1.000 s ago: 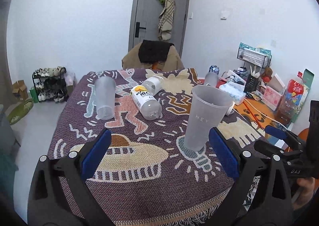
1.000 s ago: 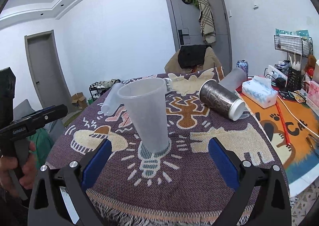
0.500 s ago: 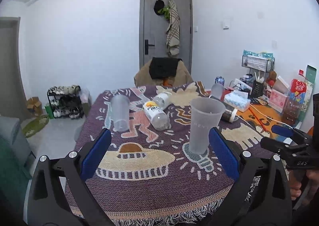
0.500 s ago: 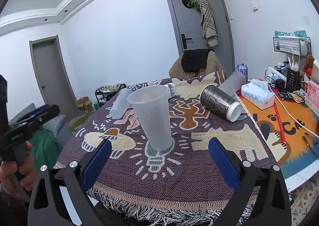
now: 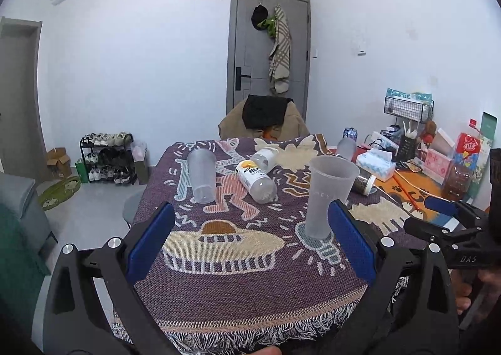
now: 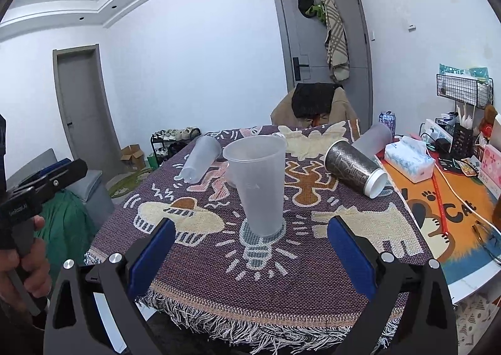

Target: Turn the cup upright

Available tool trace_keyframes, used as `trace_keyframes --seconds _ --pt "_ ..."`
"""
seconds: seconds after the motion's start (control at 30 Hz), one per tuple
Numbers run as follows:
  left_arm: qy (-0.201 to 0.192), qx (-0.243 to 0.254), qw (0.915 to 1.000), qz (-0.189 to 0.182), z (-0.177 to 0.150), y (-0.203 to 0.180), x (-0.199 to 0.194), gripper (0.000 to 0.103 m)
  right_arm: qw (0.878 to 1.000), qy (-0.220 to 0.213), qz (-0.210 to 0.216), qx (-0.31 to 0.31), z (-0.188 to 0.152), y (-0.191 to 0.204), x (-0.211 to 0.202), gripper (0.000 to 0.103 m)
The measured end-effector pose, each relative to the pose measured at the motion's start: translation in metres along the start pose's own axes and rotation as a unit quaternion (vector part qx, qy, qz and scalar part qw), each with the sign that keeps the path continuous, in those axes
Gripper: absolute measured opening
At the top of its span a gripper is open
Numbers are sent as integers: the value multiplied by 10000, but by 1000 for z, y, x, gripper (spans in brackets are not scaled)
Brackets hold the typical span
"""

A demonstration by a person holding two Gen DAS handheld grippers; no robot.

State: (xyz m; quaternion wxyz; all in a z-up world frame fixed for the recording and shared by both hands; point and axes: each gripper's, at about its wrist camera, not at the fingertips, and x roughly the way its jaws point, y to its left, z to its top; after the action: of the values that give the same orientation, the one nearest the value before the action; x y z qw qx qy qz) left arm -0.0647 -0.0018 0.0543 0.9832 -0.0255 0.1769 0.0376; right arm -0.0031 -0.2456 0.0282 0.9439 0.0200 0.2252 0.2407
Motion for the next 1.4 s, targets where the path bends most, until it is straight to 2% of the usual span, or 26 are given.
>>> trace_keyframes --seconds 1.4 --pt "27 -5 10000 -50 -2 -3 -3 97 9998 -62 -115 137 -1 -5 -2 95"
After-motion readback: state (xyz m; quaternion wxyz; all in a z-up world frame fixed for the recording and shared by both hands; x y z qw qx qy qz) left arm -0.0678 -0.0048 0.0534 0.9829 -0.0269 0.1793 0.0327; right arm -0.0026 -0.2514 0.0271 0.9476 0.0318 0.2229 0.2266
